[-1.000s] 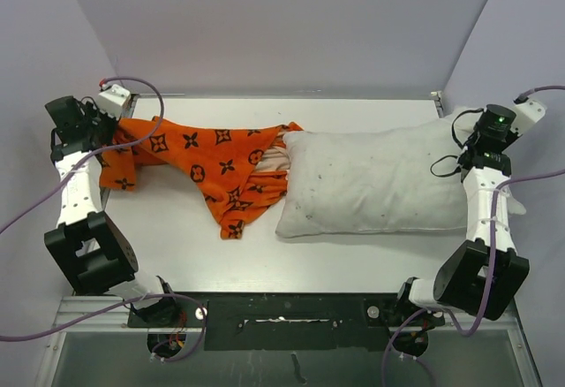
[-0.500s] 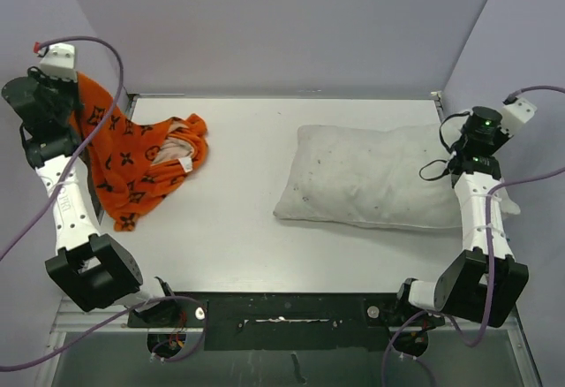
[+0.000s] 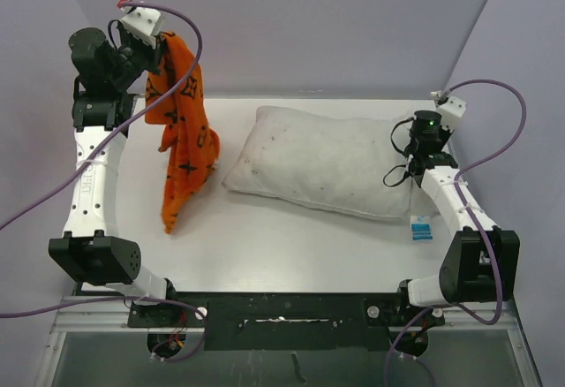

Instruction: Remove the pillowcase from the pillow

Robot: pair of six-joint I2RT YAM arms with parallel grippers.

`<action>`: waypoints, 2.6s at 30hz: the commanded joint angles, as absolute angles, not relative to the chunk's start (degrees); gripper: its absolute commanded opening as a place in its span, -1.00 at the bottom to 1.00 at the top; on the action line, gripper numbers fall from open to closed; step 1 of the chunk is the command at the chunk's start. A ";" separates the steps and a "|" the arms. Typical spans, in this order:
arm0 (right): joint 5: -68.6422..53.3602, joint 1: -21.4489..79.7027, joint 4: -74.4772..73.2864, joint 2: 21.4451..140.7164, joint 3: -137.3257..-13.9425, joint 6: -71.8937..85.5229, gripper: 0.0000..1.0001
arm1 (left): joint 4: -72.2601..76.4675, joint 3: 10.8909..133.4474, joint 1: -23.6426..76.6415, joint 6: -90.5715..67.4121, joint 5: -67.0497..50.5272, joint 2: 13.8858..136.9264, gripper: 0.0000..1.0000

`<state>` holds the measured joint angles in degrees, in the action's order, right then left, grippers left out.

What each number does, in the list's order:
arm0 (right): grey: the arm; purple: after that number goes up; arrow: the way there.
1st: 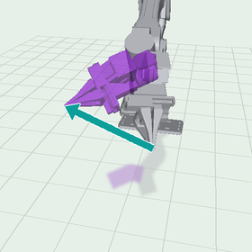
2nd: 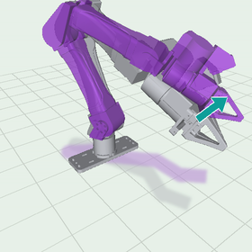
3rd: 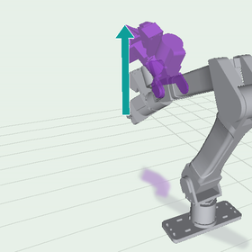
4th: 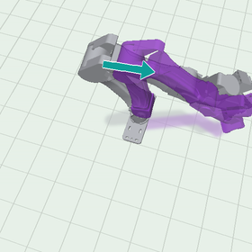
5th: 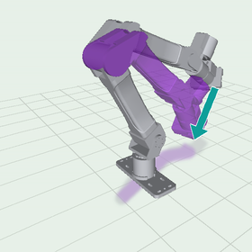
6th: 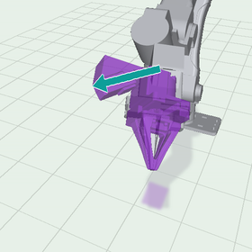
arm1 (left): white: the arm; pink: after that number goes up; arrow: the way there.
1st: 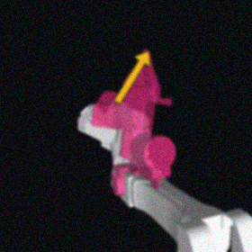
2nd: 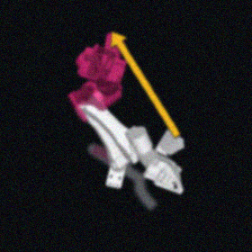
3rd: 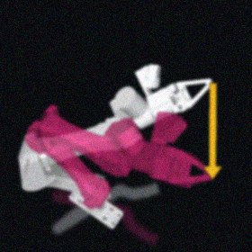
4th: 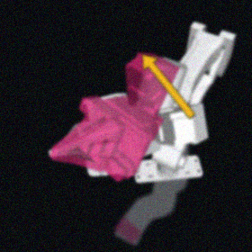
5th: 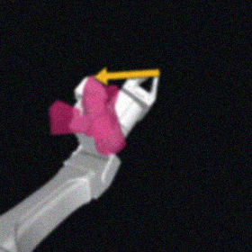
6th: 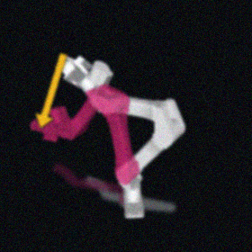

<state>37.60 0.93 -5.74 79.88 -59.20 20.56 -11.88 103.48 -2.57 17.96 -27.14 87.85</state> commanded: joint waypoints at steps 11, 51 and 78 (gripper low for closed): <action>30.40 -7.15 -0.92 78.36 -62.08 17.48 0.35 | -13.63 88.55 2.11 26.38 -19.08 89.08 0.94; 34.68 3.27 21.26 72.81 -27.30 11.87 0.96 | 34.84 31.24 -11.97 -4.83 -22.81 86.36 0.96; 13.24 3.18 54.46 93.05 -20.89 0.15 0.96 | 56.02 20.21 -1.67 0.92 -7.63 91.99 0.96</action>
<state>15.73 1.56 68.07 90.11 -20.84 3.03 55.64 19.49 -1.65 0.16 -10.04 92.20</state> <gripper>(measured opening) 0.979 0.979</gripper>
